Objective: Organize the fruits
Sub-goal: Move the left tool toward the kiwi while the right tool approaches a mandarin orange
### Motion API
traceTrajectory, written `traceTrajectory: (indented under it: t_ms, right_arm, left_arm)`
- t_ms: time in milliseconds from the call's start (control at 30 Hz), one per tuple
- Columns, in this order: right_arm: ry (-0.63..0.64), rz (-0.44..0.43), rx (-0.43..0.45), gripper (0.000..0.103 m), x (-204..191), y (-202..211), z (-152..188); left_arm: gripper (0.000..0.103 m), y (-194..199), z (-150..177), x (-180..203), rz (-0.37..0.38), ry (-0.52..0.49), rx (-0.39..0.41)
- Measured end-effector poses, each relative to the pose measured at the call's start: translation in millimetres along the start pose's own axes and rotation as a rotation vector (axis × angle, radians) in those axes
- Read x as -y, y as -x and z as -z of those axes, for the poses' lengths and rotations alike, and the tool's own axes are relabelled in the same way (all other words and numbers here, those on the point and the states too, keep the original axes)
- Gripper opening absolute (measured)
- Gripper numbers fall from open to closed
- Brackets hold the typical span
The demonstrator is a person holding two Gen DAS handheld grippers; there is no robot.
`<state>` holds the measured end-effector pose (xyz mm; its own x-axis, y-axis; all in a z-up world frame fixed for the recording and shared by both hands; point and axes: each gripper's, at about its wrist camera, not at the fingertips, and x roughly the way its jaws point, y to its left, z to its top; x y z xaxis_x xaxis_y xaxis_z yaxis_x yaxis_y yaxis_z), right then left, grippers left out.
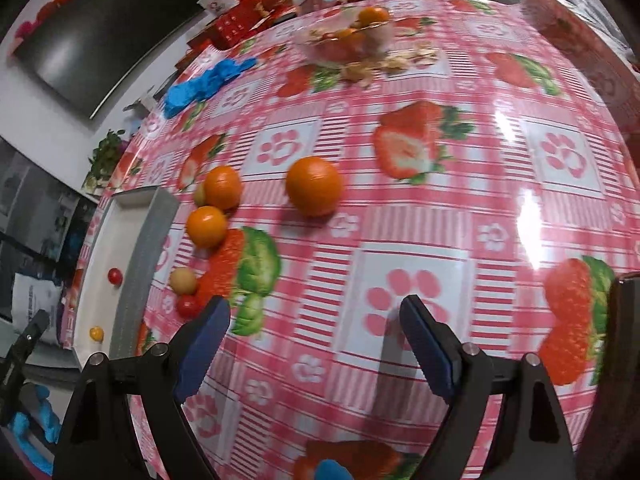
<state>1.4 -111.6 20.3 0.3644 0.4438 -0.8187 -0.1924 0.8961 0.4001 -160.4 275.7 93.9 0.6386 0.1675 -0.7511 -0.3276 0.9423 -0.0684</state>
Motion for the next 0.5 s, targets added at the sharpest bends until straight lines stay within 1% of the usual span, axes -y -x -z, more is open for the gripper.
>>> traceTrajectory:
  t_ms: [100, 300, 400, 500]
  right_arm:
    - [0.002, 0.018, 0.009, 0.089, 8.0, 3.1, 2.1]
    - [0.038, 0.072, 0.019, 0.089, 14.0, 4.2, 7.0]
    - [0.072, 0.097, 0.029, 0.089, 13.0, 3.4, 10.1]
    - [0.11, 0.121, 0.037, 0.089, 10.2, 2.8, 13.4]
  left_arm:
    - [0.1, -3.1, 2.0, 30.2, 0.045, -0.064, -0.016]
    - [0.1, -14.4, 13.2, 93.5, 0.094, -0.218, -0.046]
    - [0.1, -22.7, 19.6, 117.7, 0.109, -0.259, -0.066]
    - [0.1, -30.3, 23.3, 134.3, 0.104, -0.279, -0.074]
